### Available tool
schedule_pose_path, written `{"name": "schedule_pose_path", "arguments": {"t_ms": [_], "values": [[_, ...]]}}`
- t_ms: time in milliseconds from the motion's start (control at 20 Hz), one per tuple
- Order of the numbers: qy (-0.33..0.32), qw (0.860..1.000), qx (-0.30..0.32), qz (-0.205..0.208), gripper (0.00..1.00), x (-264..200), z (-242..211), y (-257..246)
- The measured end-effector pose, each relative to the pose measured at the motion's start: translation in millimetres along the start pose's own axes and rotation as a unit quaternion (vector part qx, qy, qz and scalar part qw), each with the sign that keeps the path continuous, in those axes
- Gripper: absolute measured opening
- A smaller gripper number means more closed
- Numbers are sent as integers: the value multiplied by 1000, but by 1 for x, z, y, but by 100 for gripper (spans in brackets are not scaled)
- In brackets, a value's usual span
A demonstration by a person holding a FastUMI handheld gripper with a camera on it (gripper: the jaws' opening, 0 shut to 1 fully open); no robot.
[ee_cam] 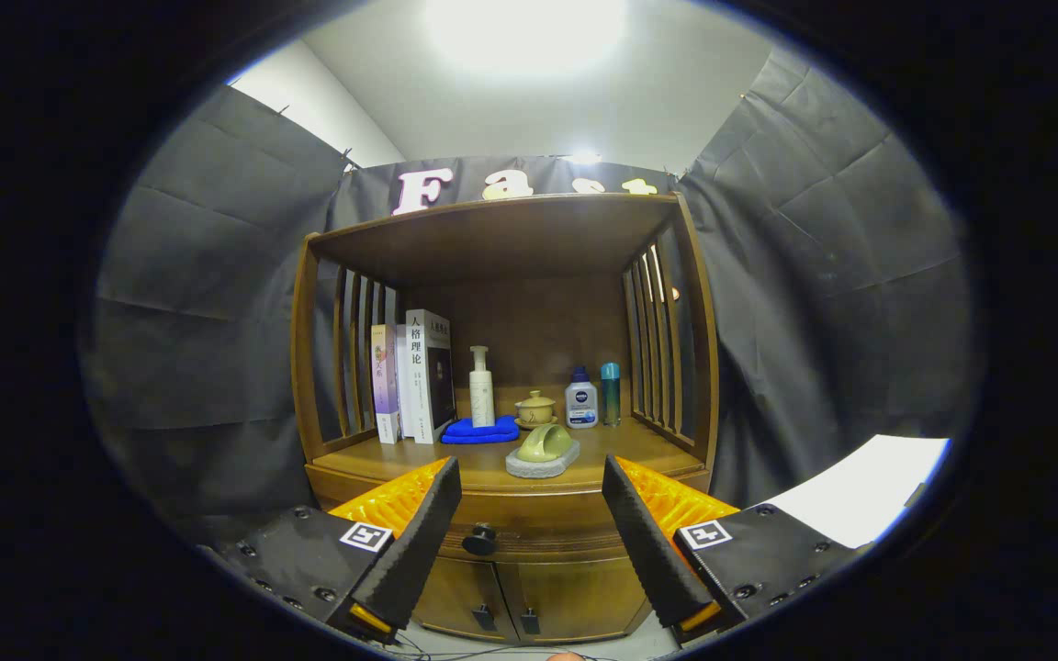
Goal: Pull open the drawer, take out the items inside it, and place them on the countertop above the cabinet.
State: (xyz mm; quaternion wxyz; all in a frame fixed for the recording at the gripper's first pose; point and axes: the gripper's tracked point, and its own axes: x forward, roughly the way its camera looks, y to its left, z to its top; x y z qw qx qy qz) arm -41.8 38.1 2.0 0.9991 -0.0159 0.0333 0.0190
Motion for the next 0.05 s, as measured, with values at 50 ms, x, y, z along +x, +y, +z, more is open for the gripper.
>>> {"name": "schedule_pose_path", "arguments": {"t_ms": [50], "values": [[2,1000,-1,1,98,-1,-1,0]]}}
